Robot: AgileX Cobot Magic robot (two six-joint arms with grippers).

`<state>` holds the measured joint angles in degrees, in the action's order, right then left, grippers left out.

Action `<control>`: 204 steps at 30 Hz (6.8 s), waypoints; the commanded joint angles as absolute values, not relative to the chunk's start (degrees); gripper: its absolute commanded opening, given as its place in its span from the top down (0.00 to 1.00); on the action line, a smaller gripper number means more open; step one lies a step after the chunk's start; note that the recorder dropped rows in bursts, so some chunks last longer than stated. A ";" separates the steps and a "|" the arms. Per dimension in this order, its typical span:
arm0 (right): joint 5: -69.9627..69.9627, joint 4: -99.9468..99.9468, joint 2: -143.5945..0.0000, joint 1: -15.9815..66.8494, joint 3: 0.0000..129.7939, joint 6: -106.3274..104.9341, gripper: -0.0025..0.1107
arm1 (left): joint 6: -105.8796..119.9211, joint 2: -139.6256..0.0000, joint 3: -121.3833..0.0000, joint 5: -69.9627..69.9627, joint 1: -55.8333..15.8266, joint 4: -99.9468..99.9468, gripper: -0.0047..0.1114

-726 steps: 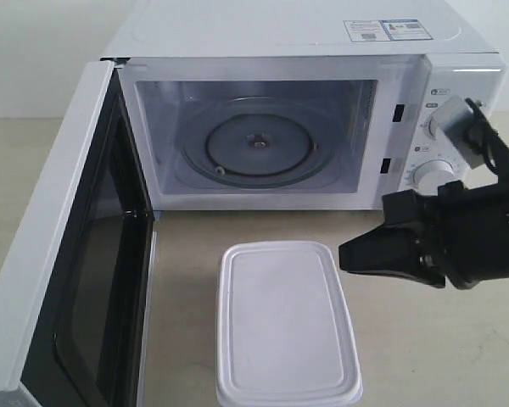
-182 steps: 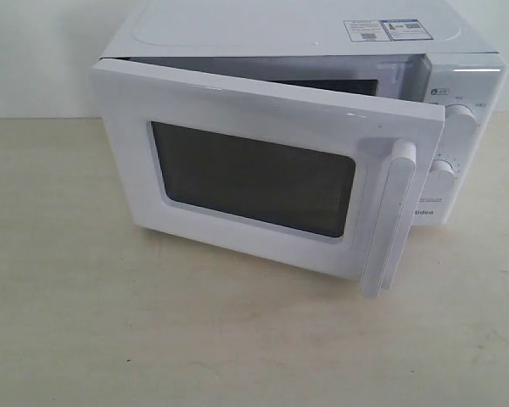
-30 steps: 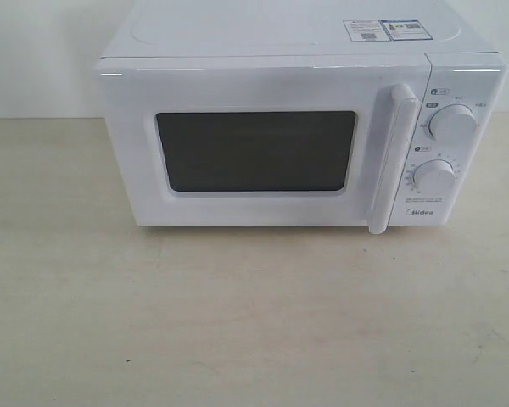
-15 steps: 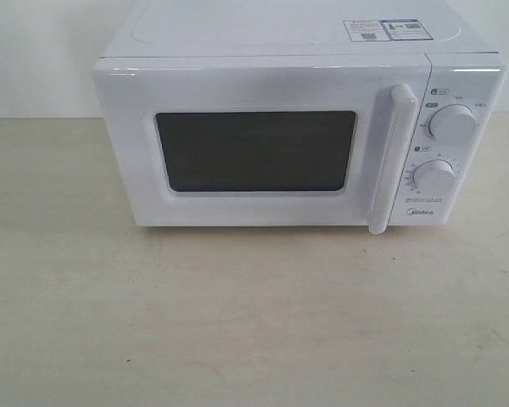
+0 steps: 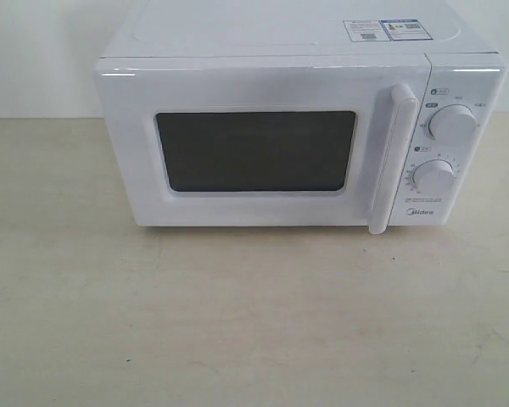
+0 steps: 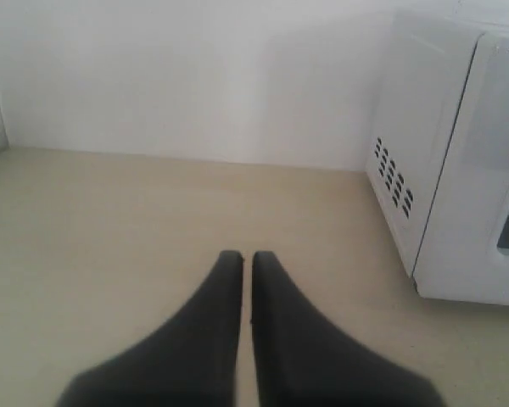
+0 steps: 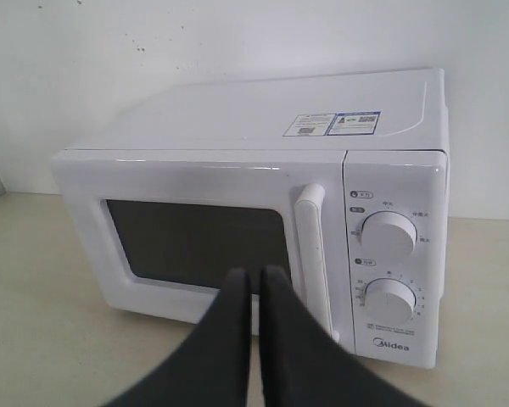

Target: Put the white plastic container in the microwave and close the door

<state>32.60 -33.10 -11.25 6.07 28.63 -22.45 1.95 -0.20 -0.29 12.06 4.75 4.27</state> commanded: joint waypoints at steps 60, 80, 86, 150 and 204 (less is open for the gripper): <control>8.72 -35.84 -11.00 5.89 28.46 -22.58 0.98 | 0.00 0.00 0.00 20.52 4.61 5.12 0.92; 5.57 -26.82 -11.91 5.65 28.70 -12.45 0.98 | 0.00 0.00 0.00 20.52 4.61 5.12 0.92; 7.62 -5.75 -11.91 5.65 28.70 7.44 0.98 | 0.00 0.00 0.00 20.52 4.61 5.12 0.92; 23.59 5.69 0.00 2.47 0.00 16.57 0.98 | 0.00 0.00 0.00 20.52 4.61 5.12 0.92; 23.45 5.69 0.00 2.47 0.00 16.57 0.98 | 0.00 0.00 0.00 20.52 4.61 5.12 0.92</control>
<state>23.66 5.43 -0.25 2.82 -0.02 16.94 0.44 -0.20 -0.21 20.61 4.75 4.74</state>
